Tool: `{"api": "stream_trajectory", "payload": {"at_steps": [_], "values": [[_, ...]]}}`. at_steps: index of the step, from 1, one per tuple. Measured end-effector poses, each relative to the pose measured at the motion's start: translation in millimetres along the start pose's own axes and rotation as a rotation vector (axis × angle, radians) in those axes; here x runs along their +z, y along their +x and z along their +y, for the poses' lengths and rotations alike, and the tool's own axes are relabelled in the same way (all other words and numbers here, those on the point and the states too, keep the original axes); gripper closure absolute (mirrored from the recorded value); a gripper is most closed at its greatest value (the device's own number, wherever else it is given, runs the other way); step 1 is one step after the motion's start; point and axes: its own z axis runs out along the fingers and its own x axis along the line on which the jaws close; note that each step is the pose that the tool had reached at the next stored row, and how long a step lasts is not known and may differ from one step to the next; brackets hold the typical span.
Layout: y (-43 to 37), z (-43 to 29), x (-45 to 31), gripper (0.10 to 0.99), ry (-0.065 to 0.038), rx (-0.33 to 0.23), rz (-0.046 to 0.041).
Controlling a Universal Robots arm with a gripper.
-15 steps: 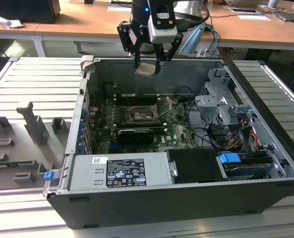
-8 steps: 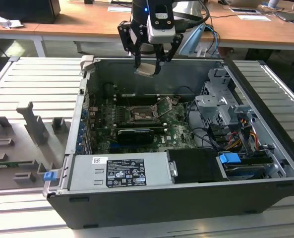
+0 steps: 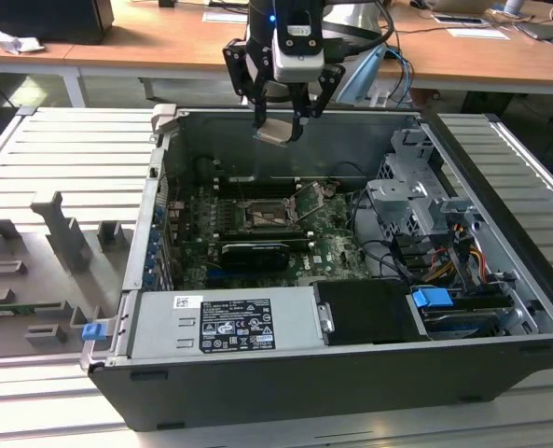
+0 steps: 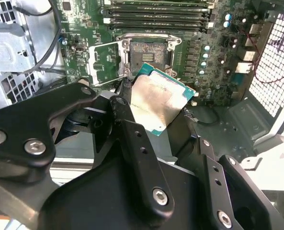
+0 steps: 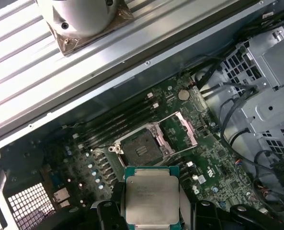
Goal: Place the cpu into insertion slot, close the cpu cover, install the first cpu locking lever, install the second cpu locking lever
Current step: 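Place the cpu into insertion slot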
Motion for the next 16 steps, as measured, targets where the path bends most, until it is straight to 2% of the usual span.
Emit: {"api": "stream_trajectory", "payload": {"at_steps": [5,13,16], "values": [[-0.1,-0.2,2.2,0.549,-0.002,0.104,-0.0093],[-0.1,-0.6,6.1,0.549,-0.002,0.111,-0.0096],[-0.2,-0.7,8.0,0.549,-0.003,0.176,-0.0154]]}}
